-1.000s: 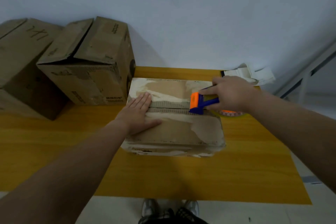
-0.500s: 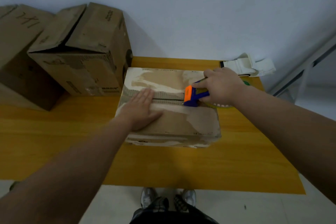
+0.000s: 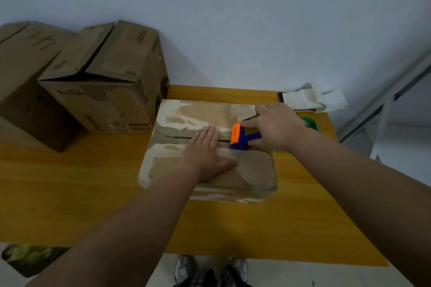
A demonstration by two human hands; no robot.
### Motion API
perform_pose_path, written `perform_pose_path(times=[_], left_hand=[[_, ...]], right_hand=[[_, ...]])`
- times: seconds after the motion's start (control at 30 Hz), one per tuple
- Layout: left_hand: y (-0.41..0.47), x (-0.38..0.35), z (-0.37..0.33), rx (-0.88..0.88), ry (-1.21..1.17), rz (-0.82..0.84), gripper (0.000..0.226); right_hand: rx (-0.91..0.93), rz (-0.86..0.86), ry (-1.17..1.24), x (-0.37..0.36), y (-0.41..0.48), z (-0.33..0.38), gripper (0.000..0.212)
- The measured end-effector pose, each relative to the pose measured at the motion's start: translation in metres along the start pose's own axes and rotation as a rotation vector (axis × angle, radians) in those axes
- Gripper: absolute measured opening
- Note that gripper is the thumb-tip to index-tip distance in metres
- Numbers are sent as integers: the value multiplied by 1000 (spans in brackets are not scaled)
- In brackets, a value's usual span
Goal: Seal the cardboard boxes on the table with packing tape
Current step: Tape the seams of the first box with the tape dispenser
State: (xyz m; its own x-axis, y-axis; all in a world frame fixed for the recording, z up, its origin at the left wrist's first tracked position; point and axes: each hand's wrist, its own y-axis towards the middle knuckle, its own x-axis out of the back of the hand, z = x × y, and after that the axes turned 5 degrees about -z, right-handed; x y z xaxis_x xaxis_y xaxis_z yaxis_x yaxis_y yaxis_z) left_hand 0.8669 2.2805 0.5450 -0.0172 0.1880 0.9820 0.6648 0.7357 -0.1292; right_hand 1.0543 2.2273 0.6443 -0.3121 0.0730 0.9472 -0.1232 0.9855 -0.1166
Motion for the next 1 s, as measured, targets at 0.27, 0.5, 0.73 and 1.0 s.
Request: perform_pose_path(times=[0.27, 0.5, 0.73, 1.0], left_hand=[[6, 3, 9, -3, -28, 53, 114], [6, 5, 9, -25, 20, 78, 114], [5, 9, 0, 39, 37, 72, 116], [25, -7, -108, -40, 67, 13, 119]], right_hand=[[52, -73, 179, 13, -12, -34, 75], [-47, 17, 83, -20, -61, -80, 67], [-13, -8, 46, -35, -45, -80, 60], [-36, 9, 76, -43, -53, -88, 59]])
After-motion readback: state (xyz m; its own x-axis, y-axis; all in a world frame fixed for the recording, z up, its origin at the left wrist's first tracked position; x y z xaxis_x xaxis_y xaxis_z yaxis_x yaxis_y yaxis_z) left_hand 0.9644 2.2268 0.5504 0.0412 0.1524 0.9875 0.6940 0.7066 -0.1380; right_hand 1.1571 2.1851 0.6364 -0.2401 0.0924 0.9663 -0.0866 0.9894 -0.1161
